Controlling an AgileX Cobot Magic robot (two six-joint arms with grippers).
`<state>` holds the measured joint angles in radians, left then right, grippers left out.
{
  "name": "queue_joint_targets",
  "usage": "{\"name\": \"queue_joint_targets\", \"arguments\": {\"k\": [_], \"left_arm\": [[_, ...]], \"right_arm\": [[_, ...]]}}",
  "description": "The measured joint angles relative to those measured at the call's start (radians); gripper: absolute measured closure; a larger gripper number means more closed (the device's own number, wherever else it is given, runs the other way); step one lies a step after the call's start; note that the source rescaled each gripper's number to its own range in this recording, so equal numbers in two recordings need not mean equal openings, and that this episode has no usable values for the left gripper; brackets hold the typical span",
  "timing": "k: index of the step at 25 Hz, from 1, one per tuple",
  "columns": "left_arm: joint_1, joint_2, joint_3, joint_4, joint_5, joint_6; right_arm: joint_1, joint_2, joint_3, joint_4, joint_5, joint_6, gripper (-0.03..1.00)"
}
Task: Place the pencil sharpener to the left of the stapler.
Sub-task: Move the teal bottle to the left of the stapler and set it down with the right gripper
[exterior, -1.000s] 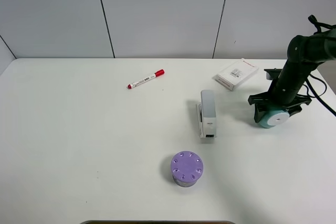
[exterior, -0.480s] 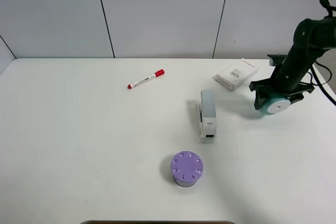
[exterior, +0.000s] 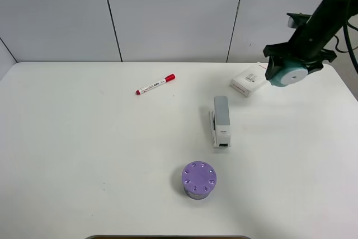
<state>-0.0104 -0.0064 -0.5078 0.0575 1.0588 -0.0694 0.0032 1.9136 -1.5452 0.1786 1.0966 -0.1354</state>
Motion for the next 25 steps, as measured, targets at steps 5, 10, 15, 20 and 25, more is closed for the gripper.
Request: {"name": "queue_joint_targets", "arguments": {"k": [5,10,15,20,25], "left_arm": [[0.0,0.0,0.0,0.0,0.0,0.0],[0.0,0.0,0.0,0.0,0.0,0.0],[0.0,0.0,0.0,0.0,0.0,0.0],[0.0,0.0,0.0,0.0,0.0,0.0],[0.0,0.0,0.0,0.0,0.0,0.0]], "right_arm": [[0.127,-0.002,-0.122,0.0,0.051,-0.001,0.97],[0.285,-0.002,-0.209,0.001,0.062,0.01,0.97],[0.421,0.0,-0.232,0.001,0.029,0.027,0.97],[0.549,0.036,-0.233,0.001,0.008,0.028,0.97],[0.636,0.107,-0.233,0.001,-0.009,0.028,0.97]]}}
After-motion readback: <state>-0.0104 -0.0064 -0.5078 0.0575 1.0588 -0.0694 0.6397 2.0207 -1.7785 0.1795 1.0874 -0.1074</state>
